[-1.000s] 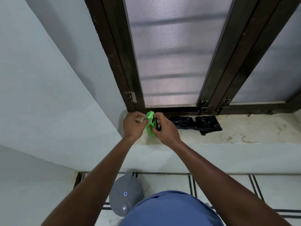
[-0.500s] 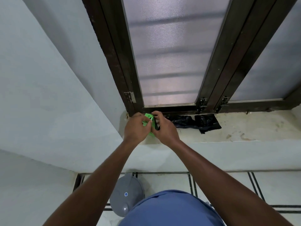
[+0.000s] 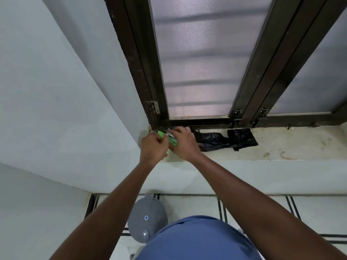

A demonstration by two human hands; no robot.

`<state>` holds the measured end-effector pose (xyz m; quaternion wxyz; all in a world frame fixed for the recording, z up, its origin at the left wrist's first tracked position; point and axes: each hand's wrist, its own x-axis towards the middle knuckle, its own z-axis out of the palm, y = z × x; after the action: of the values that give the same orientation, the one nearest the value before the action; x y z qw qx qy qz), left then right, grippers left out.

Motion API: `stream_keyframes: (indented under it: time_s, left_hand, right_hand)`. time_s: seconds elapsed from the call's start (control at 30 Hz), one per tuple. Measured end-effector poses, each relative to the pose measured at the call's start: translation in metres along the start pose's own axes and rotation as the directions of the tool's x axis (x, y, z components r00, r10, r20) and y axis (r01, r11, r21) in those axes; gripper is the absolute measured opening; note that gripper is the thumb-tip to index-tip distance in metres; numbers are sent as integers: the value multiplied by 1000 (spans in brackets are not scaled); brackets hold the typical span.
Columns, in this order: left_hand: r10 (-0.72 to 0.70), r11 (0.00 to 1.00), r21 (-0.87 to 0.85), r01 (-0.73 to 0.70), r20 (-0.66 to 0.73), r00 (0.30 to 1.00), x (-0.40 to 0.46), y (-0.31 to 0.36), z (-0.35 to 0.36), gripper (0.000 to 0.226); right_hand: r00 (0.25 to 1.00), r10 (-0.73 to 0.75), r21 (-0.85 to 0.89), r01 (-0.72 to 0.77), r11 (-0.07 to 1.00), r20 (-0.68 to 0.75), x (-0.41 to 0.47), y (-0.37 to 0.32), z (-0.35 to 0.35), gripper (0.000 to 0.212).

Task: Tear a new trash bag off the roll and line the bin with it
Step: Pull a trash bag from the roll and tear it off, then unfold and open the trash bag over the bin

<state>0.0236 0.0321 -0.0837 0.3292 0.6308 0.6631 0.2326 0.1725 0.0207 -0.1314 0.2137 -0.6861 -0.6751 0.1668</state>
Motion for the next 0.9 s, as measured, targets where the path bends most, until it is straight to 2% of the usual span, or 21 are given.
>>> stream_keyframes:
  time_s: [0.1,0.23,0.37,0.43,0.53,0.6,0.67,0.7,0.73,0.77,0.83,0.9]
  left_hand:
    - [-66,994,-81,74,99,993,0,-9,4,30]
    - [-15,997,-77,33,217,976,-2,-13,22,32]
    - [120,987,-140,-76,335,935,-11,8,55,12]
    - [202,977,-140,-159,385,901,-14,20,73,15]
    - [243,970,-119,-212,468,850,-17,37,101,22]
    - [317,922,40,-385,492,811,-17,44,116,43]
    - [334,754,348,-557,526,782,-14,44,128,74]
    - [323,672,449,-589,538,778,-13,45,133,77]
    - [328,625,495,-604,536,778,-10,46,137,67]
    - [347,614,501,-610,523,778,-6,47,139,47]
    - [359,649,477,-593,495,791,2,47,140,12]
    - [348,718,417,-558,479,806,9,45,138,10]
  right_hand:
    - [1000,4,107,-2,994,-20,-5,-1,-2,50]
    - [978,138,263,-93,960,-159,-37,26,-3,22]
    - [942,286,386,-201,900,-176,-69,57,-12,23]
    - [920,352,430,-251,867,-173,-80,71,-19,24]
    - [888,417,463,-293,836,-191,-93,91,-31,23]
    - [862,462,476,-323,818,-209,-99,101,-41,21]
    - [841,487,448,-351,822,-236,-102,111,-49,20]
    - [832,494,415,-369,832,-252,-105,118,-54,21]
    - [830,494,379,-383,843,-260,-107,124,-58,24]
    - [834,489,336,-397,854,-257,-108,131,-62,28]
    - [851,481,210,-442,872,-210,-107,147,-68,49]
    - [855,507,22,-508,861,-112,-103,160,-75,86]
